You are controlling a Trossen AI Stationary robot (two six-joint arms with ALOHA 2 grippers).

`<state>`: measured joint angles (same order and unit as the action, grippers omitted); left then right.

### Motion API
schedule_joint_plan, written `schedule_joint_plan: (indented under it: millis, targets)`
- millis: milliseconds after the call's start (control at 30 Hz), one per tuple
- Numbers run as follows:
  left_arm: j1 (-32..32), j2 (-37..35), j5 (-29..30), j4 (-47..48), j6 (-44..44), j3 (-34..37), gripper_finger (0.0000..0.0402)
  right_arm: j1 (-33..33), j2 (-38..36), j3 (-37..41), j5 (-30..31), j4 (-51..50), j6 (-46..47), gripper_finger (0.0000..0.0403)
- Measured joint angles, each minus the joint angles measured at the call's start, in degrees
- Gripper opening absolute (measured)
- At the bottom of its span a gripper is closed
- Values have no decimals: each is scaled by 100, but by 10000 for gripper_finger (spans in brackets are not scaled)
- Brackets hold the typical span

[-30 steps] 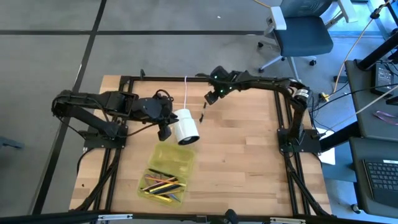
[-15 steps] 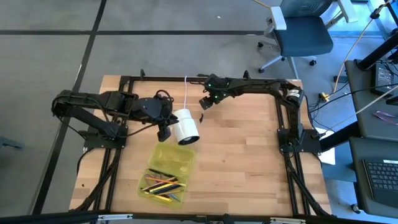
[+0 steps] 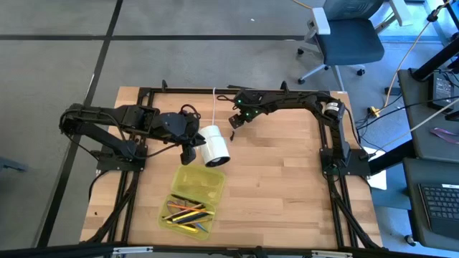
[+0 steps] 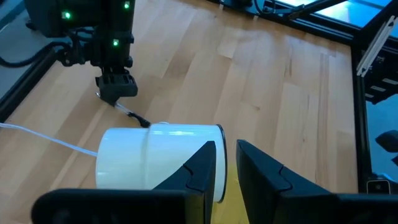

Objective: Pick & place school supplies into a supply box
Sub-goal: Put the transparent black pen into the supply box

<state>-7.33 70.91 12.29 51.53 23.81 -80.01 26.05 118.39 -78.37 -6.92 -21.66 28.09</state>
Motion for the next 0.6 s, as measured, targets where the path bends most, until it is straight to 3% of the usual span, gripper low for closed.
schedule_joint_plan:
  millis: [267, 400, 600]
  targets:
    - [0, 0, 0, 2, 4, 0, 58, -98, 310, -194, 40, -67, -219, 188]
    - [0, 0, 0, 2, 4, 0, 58, -170, 399, -416, 477, -606, -622, 187]
    - [0, 0, 0, 2, 33, 0, 58, -167, 408, -522, 665, -1059, -894, 151]
